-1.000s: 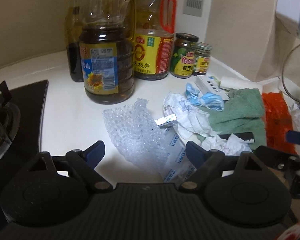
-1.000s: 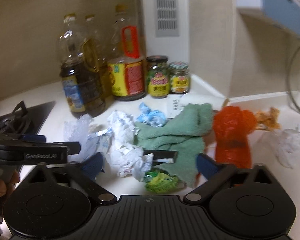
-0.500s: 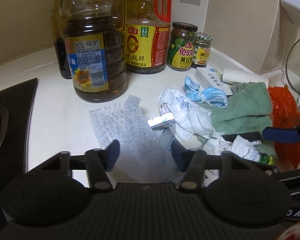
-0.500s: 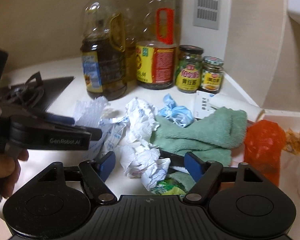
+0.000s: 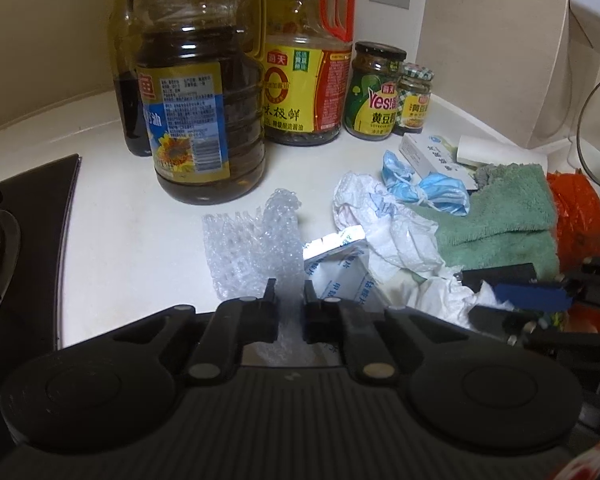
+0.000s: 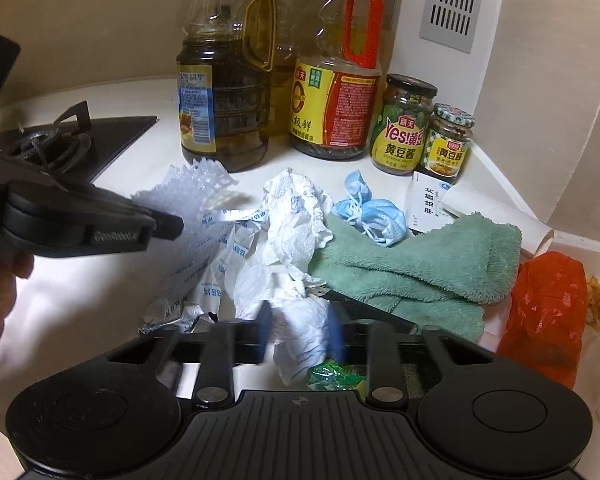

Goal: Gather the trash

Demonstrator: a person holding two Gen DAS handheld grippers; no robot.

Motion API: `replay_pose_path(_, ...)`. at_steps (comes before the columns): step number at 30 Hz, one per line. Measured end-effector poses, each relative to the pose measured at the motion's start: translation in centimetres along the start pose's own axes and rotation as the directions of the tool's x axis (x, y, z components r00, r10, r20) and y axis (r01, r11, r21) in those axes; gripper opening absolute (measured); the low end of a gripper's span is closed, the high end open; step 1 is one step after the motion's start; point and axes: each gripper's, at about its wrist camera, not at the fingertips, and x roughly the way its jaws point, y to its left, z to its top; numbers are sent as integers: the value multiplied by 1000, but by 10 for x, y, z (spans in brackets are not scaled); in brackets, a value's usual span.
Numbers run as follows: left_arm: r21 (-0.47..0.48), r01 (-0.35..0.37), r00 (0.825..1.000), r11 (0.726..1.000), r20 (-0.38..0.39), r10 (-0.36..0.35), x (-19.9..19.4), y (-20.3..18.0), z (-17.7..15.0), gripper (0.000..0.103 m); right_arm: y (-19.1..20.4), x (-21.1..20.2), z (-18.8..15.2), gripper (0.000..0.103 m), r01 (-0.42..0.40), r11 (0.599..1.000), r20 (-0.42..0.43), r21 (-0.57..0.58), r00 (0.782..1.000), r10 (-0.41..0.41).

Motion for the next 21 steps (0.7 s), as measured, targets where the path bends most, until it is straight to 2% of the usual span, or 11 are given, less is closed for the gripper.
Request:
replay_pose_path(2,-4,3,1000,1000,11,-3,-4,1,1,8,1,-1,0,5,11,1000,11,-2,1000,-11)
replay_pose_path(5,-9,12,1000,1000,28,-11,-12,2,3,8,2,-6,1,1,14,1000,29,6,999,-14)
replay_pose_path(13,7,57,995,998,85,-57,-40,1,7,8,8,-32,8,0,41,998,99,53,994,-46)
replay_pose_path(21,58,149,980,987,126,-156,-74,-9,7,8,19,-67,10,0,92,991,151,97,983,-106)
